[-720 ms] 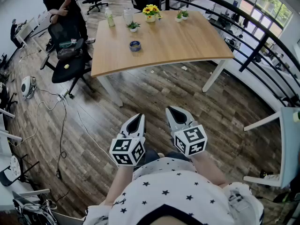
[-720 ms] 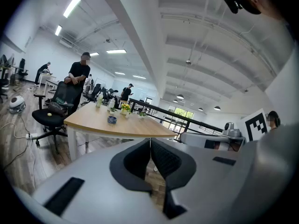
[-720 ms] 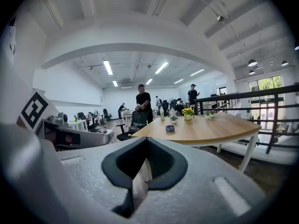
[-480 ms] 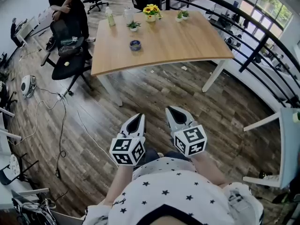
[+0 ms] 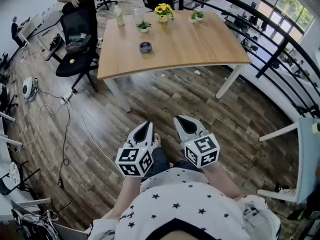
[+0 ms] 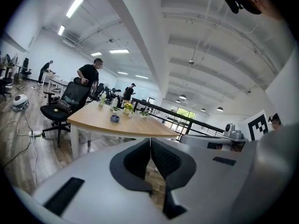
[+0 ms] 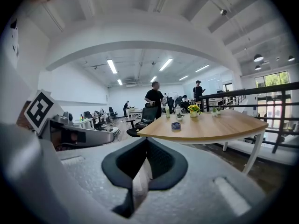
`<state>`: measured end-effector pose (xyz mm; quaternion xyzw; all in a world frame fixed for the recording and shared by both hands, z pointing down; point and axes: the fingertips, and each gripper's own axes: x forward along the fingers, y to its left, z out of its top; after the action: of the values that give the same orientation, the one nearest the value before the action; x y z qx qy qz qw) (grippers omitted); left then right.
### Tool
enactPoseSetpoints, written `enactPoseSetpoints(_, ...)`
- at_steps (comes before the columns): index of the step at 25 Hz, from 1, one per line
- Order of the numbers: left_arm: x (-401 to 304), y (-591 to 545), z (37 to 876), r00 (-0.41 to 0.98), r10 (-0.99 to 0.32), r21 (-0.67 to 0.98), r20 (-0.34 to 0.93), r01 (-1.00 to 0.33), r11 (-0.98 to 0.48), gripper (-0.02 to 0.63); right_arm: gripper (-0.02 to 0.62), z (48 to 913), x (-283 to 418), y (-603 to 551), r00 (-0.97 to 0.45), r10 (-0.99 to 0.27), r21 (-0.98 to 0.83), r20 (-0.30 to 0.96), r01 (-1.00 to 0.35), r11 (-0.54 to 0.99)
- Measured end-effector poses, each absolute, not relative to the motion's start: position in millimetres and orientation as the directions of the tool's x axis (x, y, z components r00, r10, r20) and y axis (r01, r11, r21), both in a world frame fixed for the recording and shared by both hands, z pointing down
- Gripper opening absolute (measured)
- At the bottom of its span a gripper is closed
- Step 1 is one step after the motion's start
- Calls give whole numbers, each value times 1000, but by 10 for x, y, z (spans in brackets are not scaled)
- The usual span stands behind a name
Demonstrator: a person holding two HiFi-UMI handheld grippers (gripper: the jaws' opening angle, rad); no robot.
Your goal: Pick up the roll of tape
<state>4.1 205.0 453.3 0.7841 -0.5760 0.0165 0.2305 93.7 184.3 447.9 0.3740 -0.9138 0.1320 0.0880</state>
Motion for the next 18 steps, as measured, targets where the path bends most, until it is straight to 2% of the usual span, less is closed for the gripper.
enactPoseSetpoints(14, -135, 1266, 4597, 344, -889, 338, 302, -911, -237, 9, 6, 4526, 851, 1073, -679, -676, -172, 288, -731, 661)
enactPoseSetpoints(18, -216, 842, 4619, 344, -888, 342, 304, -910, -236, 23, 29, 4542, 783, 672, -689, -664, -183, 290, -721, 669)
